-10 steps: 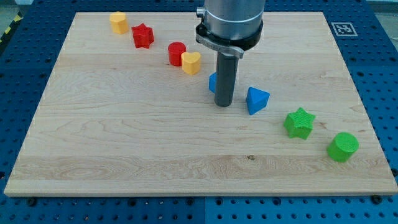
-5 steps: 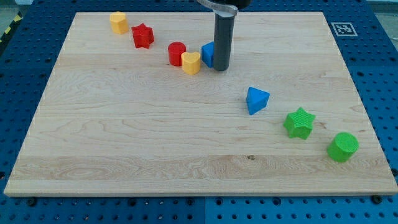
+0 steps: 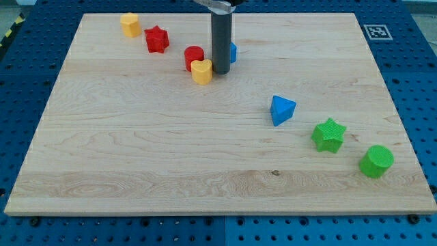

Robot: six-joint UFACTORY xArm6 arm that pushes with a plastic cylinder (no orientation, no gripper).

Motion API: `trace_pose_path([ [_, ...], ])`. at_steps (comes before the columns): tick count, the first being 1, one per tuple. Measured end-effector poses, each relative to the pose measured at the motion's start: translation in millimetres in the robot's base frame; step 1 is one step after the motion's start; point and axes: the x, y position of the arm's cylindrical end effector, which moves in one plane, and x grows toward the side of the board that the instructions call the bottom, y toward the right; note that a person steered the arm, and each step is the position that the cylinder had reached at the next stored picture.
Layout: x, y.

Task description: Move the blue cube to the top center

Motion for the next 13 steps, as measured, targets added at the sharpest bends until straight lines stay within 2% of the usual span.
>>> trace_pose_path([
  [2, -27, 0],
  [8, -23, 17],
  [13, -97, 17],
])
